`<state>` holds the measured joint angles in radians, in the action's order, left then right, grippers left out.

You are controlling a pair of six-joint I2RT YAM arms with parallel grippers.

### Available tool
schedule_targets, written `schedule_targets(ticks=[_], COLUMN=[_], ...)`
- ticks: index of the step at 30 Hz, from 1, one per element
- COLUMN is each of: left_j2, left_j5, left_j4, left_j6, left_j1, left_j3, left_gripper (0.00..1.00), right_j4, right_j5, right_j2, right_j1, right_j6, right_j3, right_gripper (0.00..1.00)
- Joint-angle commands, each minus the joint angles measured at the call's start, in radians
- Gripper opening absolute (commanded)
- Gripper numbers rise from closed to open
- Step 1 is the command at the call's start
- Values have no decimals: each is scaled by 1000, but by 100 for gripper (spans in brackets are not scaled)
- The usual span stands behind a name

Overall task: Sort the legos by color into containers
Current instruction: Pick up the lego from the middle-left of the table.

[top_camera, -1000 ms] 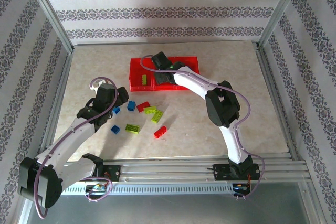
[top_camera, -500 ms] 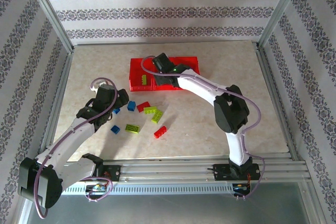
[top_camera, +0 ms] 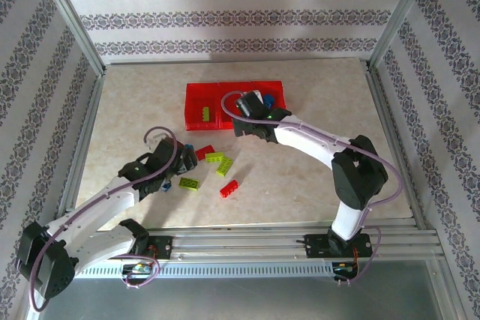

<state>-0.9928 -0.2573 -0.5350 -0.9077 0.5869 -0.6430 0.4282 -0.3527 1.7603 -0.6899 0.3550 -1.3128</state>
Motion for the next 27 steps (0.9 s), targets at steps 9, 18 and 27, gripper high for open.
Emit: schedule_targets(ticks=[9,18,27], left_j2=[-124,-197,-282], left_j5=[-101,-102,-62], left_j4=[-51,-26,61], left_j6=[-250,-379,-395], left_j1=[209,288,290], left_j3=[-2,25,55], left_gripper=[97,94,90], right_j4=[-20,-24,-31], right_j5=[-48,-50,-34], right_j2=[-99,-123,-114], right_j1=[-5,0,7], right_j6=[89,108,119], right_j3=[123,160,161], right_gripper=[98,98,98])
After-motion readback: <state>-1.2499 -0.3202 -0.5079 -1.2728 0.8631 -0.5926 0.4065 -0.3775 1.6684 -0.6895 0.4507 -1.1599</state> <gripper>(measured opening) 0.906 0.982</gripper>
